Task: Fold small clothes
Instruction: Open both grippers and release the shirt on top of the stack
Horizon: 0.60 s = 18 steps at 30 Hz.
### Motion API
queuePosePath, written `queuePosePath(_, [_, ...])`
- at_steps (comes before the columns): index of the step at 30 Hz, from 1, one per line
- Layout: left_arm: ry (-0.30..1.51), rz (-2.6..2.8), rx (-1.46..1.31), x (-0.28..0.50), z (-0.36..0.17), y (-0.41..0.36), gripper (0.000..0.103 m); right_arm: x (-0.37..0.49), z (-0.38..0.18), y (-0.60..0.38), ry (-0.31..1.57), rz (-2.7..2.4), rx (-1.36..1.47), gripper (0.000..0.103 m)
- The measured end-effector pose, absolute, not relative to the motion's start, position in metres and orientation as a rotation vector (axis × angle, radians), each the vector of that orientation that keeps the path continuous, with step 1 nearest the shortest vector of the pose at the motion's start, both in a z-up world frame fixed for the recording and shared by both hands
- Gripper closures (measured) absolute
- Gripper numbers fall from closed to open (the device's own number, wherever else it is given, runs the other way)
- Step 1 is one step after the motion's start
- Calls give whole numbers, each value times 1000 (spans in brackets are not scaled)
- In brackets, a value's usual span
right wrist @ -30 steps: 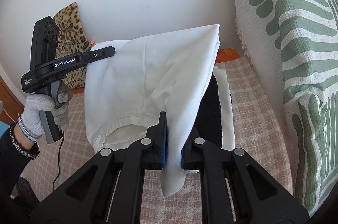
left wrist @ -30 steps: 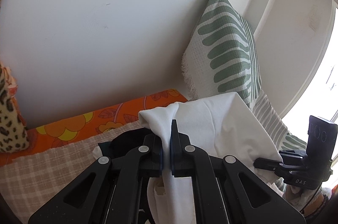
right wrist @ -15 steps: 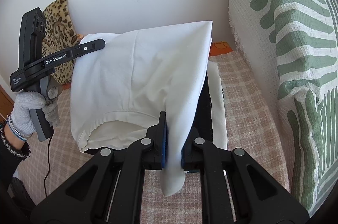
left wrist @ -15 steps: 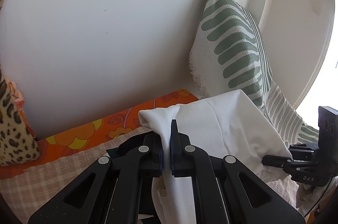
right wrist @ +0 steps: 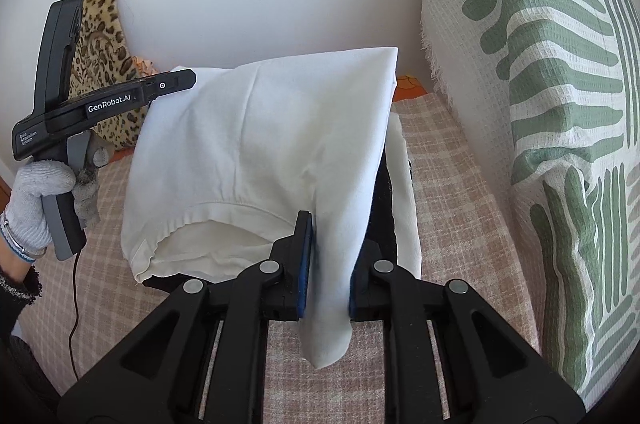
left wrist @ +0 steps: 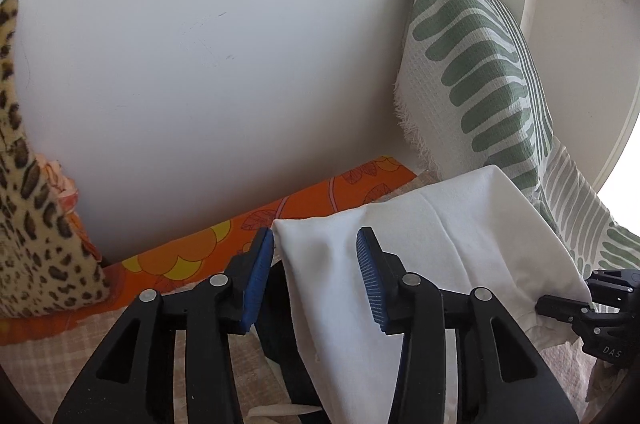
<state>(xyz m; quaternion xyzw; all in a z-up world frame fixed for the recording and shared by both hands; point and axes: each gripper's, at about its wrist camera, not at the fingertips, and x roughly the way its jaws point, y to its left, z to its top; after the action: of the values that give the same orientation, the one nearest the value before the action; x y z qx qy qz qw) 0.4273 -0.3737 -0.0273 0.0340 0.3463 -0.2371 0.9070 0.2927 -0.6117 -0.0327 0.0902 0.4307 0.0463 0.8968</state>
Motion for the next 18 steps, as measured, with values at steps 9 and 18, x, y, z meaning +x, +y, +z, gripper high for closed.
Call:
queuePosePath(9, [679,-544,61,387,4,-349,51,263,4,-611,799,-3,242,50])
queuePosePath(18, [615,-598,27,309,42,-314,36,203,46,-586,689,-73,243,29])
